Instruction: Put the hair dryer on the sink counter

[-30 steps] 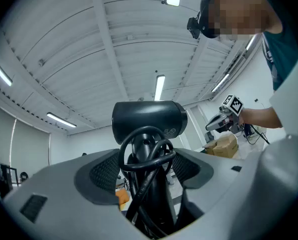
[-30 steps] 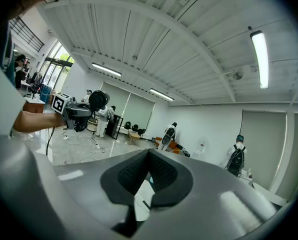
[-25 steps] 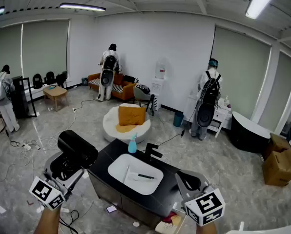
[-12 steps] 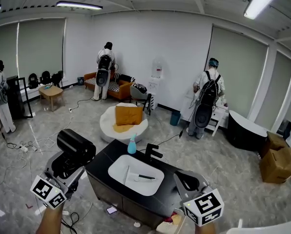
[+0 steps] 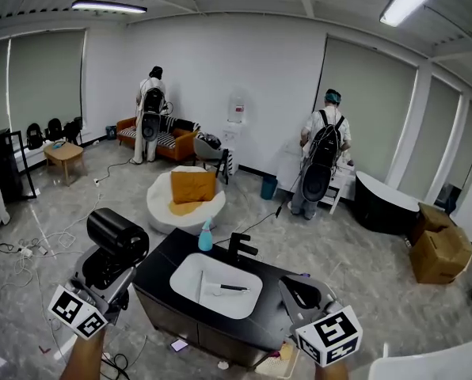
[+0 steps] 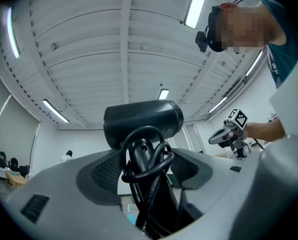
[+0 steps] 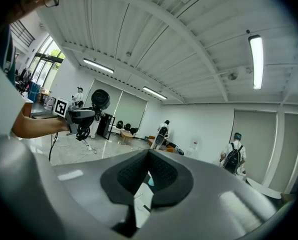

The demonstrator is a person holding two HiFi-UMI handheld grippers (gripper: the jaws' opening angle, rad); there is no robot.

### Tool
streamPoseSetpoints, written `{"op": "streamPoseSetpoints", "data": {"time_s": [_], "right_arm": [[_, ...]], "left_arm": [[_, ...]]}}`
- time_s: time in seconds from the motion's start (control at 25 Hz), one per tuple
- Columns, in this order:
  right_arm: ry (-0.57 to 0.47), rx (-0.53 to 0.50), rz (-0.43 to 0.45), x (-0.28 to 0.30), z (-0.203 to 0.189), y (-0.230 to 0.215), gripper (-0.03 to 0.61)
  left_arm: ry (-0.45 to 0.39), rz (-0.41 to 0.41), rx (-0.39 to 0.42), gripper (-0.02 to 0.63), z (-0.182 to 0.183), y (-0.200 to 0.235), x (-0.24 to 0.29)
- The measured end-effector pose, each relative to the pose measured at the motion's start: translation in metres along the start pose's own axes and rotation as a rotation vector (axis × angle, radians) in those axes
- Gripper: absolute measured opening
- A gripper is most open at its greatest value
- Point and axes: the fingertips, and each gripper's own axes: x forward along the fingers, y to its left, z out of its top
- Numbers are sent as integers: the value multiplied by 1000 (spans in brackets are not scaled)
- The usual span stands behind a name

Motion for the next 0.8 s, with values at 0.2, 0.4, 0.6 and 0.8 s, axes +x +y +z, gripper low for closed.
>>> {"op": "streamPoseSetpoints", "data": {"time_s": [0.2,0.4,0.6,0.8], "right_arm": [[7,12,-40,10,3,9,9],[30,30,-82,24,4,3,9],[67,24,-110,43,-17,-19,9],[74,39,-119,62,-34,-46,9]], "left_arm": [[-38,-38,-45,307,-4,16,11],[-79,-61,-102,307,-10,33,31],[-90,-95,-110,307,-32,43,62],[-90,-110,-132,305,-49,46,97]]}}
